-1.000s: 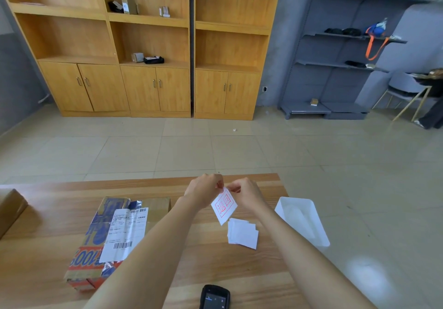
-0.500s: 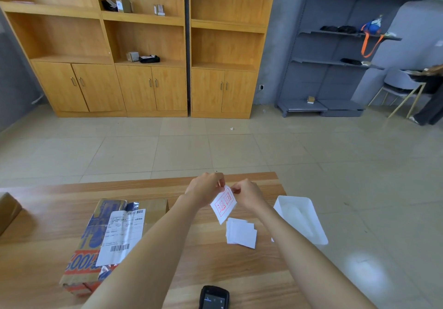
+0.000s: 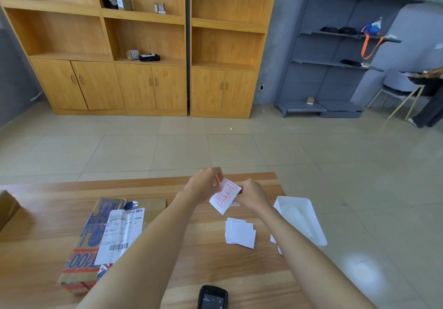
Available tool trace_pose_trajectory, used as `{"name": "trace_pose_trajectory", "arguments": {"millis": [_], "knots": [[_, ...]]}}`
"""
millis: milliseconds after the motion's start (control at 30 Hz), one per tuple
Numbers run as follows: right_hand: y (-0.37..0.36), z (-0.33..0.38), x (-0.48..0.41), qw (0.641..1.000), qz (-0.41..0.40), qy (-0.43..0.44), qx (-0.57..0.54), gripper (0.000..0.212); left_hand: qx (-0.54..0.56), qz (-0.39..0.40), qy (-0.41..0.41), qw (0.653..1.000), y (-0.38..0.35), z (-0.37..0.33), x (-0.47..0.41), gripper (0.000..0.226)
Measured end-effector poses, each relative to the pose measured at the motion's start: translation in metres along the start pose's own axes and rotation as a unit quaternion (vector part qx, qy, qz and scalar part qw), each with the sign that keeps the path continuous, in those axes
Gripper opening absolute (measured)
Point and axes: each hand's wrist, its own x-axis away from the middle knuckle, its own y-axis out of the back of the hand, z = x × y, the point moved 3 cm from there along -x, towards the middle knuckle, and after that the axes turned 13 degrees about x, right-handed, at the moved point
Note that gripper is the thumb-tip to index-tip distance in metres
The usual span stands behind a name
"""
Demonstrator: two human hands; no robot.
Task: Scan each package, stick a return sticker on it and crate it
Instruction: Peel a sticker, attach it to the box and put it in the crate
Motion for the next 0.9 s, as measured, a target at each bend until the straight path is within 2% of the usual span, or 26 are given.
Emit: {"name": "trace_pose_trajectory", "arguments": {"millis": [167,400,633,900], "knots": [[-0.005,0.0,-0.002,1.0,0.002,0.0,-0.008,0.034,-0.002,-0.005,-0.001,1.0,0.003,-0.001,0.001,0.021],[-0.005,0.003,0.001,1.0,0.008,-0.001,-0.018,0.038,0.002,-0.007,-0.001,1.0,0.005,0.002,0.003,0.022],[0.001,0.008,0.004,1.0,0.01,-0.003,0.012,0.059,0.001,-0.008,0.002,1.0,0.008,0.003,0.002,0.024],[-0.002,0.009,0.005,0.999,0.023,0.005,0.041,0.059,-0.029,-0.034,0.017,0.999,0.012,0.004,0.001,0.018]]}}
